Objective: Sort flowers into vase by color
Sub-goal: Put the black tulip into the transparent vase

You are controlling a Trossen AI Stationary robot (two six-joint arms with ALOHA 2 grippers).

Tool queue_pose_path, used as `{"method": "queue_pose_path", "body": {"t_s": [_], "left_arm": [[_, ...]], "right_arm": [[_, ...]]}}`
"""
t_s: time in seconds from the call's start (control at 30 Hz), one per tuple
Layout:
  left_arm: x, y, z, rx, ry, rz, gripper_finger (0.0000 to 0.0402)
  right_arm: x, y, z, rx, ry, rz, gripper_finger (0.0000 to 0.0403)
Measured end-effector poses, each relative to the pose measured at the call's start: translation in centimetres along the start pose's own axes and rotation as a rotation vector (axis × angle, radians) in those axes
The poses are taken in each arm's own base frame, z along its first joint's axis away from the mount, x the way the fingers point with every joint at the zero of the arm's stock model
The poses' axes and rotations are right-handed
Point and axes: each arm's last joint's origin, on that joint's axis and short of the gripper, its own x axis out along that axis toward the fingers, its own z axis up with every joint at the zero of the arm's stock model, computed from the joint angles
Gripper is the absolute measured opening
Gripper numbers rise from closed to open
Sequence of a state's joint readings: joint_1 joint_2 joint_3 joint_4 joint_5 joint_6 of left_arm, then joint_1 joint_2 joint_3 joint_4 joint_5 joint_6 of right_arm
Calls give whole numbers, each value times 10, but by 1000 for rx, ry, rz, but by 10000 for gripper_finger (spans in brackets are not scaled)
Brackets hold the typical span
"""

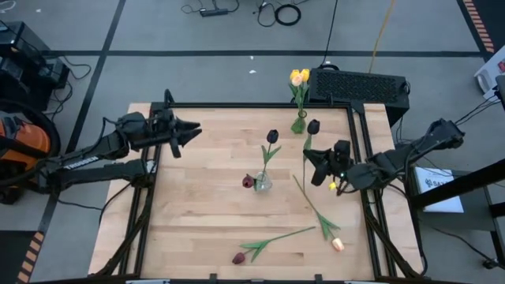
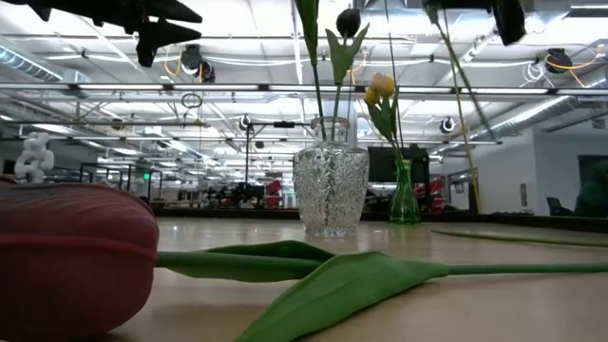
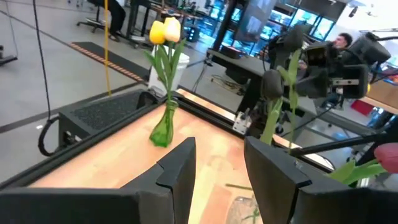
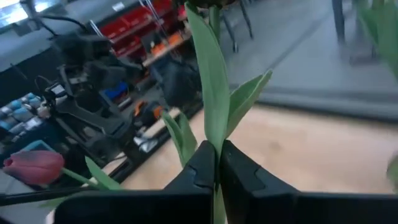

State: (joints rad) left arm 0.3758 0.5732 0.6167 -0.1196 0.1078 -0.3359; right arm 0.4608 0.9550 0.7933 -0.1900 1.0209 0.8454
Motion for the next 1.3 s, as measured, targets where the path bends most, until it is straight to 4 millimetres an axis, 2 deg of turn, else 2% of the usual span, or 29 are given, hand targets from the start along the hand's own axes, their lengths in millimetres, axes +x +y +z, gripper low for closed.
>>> {"method": "queue_pose_path", "body": {"t_s": [0.43,0.63,0.83,1.3], "left_arm": [[0,-2,-1,1,11,-22,144],[0,-3,-1,1,16,-36,144],[0,-3,-1,1,16,-36,144],[0,-3,-1,1,16,-35,144]], "right_arm": [[19,50,-15,-331,-193,147,2],[30,62,-22,-321,-272,205,2],[42,69,-19,-281,-377,327,2],[71,63,-35,-293,-350,320,2]]}}
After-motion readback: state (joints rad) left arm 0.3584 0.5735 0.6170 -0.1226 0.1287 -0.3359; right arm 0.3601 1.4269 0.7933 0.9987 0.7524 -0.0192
